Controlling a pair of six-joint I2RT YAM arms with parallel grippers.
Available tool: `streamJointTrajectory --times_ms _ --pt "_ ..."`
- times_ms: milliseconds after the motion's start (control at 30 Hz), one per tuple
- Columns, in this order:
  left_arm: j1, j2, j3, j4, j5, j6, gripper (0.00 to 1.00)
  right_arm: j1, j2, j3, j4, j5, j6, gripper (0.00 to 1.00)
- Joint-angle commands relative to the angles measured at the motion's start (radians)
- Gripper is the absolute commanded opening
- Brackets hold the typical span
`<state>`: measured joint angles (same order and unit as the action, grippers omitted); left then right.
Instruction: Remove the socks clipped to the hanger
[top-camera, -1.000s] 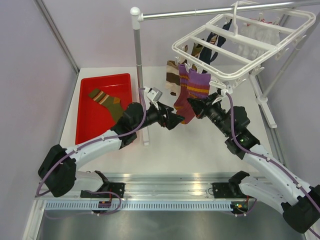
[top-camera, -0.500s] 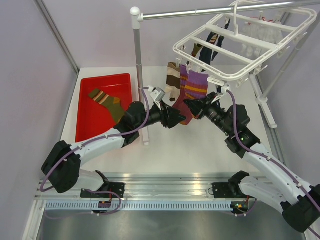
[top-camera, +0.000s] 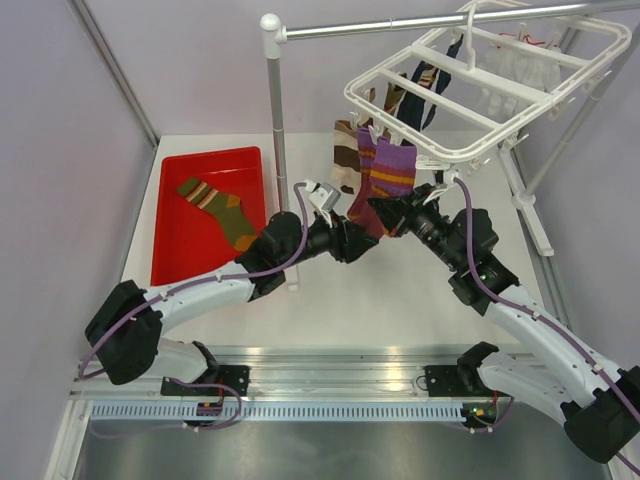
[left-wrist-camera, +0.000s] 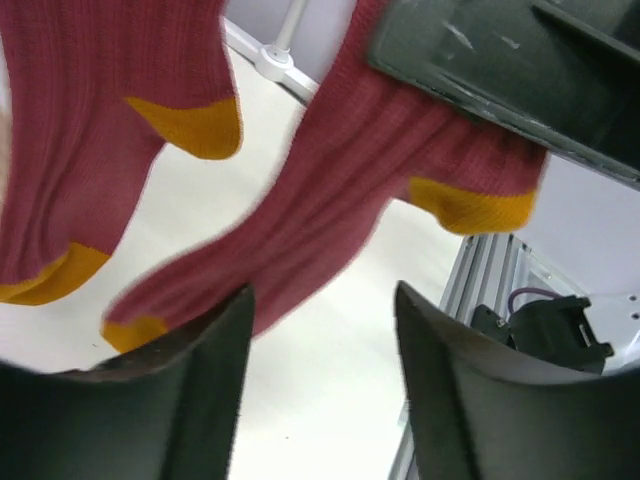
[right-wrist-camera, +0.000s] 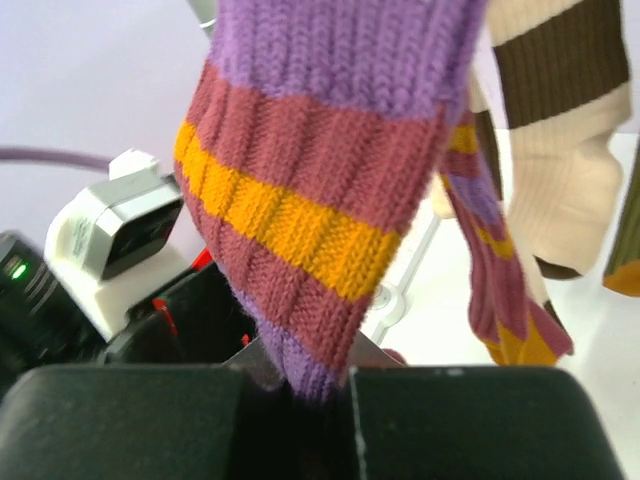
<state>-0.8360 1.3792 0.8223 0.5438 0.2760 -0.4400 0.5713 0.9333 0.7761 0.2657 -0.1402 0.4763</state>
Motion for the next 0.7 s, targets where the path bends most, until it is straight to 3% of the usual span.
streamJointTrajectory --times_ms 0,33,67,100,133,267,367,433,667 --pt "-0.092 -0.049 0.008 -0.025 -0.161 0.094 0.65 -0.004 -0.004 0.038 -0.002 0.066 0.044 0.08" --pt "-0.118 -0.052 0.008 -0.034 -0.260 0.115 0.86 -0.004 -0.007 0.038 -0.009 0.088 0.048 0.08" --pt "-0.144 -0.055 0.005 -0.038 -0.311 0.135 0.88 -0.004 -0.008 0.037 -0.013 0.105 0.053 0.08" --pt "-0.199 -0.057 0.003 -0.038 -0.361 0.177 0.96 -0.004 -0.017 0.032 -0.013 0.117 0.061 0.08" --pt "-0.231 -0.049 0.003 -0.036 -0.506 0.202 0.97 -0.004 -0.021 0.031 -0.014 0.129 0.065 0.08" --pt "-0.365 0.038 0.058 -0.028 -0.806 0.329 0.98 -0.004 -0.018 0.034 -0.023 0.160 0.093 0.08" --pt "-0.394 0.125 0.095 0.024 -1.018 0.377 0.99 -0.002 -0.014 0.041 -0.031 0.160 0.116 0.08" --pt "-0.394 0.161 0.130 0.028 -1.125 0.388 0.99 -0.002 -0.017 0.045 -0.042 0.160 0.125 0.08" --pt "-0.394 0.282 0.218 0.157 -1.296 0.561 0.97 -0.002 -0.030 0.060 -0.063 0.151 0.134 0.08"
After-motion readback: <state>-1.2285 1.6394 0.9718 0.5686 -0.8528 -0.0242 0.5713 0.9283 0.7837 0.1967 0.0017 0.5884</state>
